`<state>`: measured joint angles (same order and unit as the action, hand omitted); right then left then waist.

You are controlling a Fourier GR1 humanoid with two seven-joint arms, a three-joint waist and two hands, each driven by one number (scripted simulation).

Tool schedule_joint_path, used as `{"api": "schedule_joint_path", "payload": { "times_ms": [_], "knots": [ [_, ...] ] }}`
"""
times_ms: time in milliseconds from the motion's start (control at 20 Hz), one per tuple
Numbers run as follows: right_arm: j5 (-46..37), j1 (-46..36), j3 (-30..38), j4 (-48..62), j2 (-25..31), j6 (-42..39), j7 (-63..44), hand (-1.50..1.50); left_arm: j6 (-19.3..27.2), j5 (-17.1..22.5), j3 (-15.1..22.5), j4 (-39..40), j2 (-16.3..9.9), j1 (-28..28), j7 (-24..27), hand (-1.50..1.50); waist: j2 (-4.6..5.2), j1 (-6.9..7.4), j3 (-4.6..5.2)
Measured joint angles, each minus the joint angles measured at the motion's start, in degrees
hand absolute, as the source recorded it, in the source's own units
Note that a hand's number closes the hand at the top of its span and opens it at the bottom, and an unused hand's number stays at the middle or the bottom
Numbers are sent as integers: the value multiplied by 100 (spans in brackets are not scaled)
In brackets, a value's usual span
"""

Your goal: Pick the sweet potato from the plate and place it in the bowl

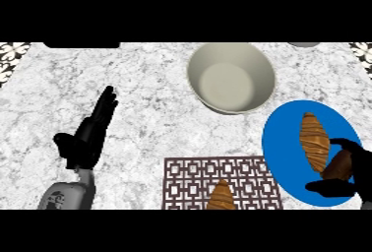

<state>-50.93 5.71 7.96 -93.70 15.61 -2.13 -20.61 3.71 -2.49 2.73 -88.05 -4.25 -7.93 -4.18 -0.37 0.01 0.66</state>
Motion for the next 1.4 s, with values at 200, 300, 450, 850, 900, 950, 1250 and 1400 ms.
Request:
{"api": "schedule_joint_path", "payload": {
  "times_ms": [200,300,450,850,900,950,1250,1400],
  "knots": [
    [-222,24,-168,113,155,-67,274,150,18,-9,10,-105,24,-16,-148,0,-22,-4,41],
    [-184,-9,-138,229,167,-23,449,150,28,-34,31,-71,61,9,-81,0,-32,-10,61],
    [-183,45,-169,172,98,31,555,150,25,-35,19,-114,56,-14,-125,0,-46,-22,86],
    [413,-856,-1557,-207,-1003,248,-231,150,-91,-58,259,-79,174,-170,-169,0,51,437,17],
    [561,-1030,-1775,-220,-1122,445,-336,150,-109,-66,286,-57,179,-179,-163,0,73,513,-8],
    [702,-1229,-1982,-237,-1216,662,-443,150,-134,-65,313,-42,188,-204,-162,0,92,574,-26],
    [741,-2602,-3200,-116,-1480,2216,-1214,150,-144,-98,398,62,267,-343,-169,0,95,691,-51],
    [334,-3430,-3671,96,-1521,2789,-1874,150,-116,-126,373,134,262,-401,-177,0,71,647,-42]
  ]
}}
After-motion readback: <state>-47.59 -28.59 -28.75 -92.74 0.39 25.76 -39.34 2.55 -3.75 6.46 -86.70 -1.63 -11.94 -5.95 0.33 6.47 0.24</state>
